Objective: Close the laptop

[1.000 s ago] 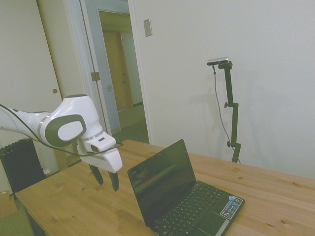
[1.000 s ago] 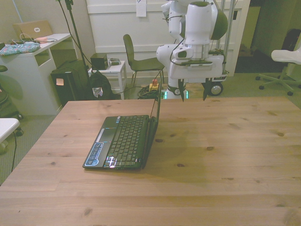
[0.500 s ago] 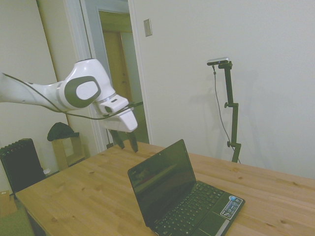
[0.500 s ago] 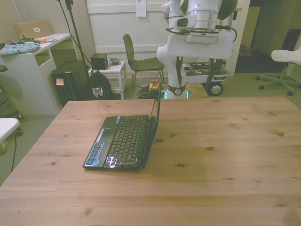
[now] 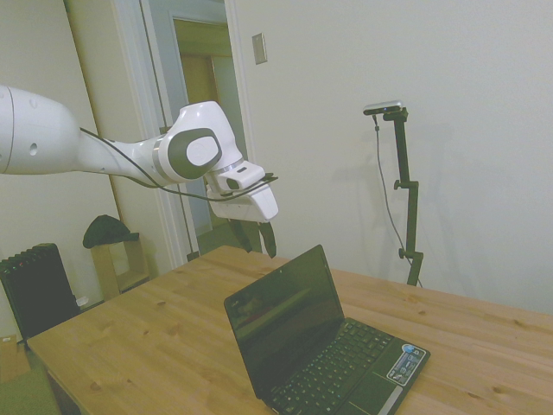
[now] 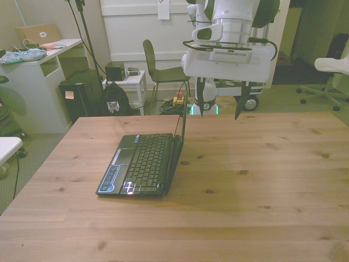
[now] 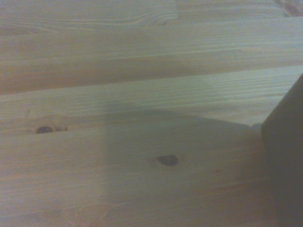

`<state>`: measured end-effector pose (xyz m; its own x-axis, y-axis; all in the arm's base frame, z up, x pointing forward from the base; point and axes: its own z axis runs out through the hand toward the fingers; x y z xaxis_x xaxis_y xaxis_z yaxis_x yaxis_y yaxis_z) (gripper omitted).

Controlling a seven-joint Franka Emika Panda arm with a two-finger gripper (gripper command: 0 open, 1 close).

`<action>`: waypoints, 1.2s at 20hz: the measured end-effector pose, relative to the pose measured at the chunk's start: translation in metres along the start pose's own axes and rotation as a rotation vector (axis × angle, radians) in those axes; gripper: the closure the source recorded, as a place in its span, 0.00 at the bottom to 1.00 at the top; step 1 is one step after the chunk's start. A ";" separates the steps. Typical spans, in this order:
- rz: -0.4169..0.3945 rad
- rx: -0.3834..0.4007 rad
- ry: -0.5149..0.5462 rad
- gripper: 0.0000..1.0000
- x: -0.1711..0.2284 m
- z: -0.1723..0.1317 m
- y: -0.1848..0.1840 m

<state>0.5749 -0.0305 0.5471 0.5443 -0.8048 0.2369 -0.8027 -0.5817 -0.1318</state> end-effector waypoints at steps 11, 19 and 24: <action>0.036 -0.029 -0.027 1.00 -0.016 0.016 0.002; 0.069 -0.059 -0.041 1.00 -0.013 0.026 0.031; 0.108 -0.066 -0.039 1.00 0.004 0.028 0.046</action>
<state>0.5472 -0.0643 0.5153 0.4614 -0.8672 0.1873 -0.8709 -0.4830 -0.0908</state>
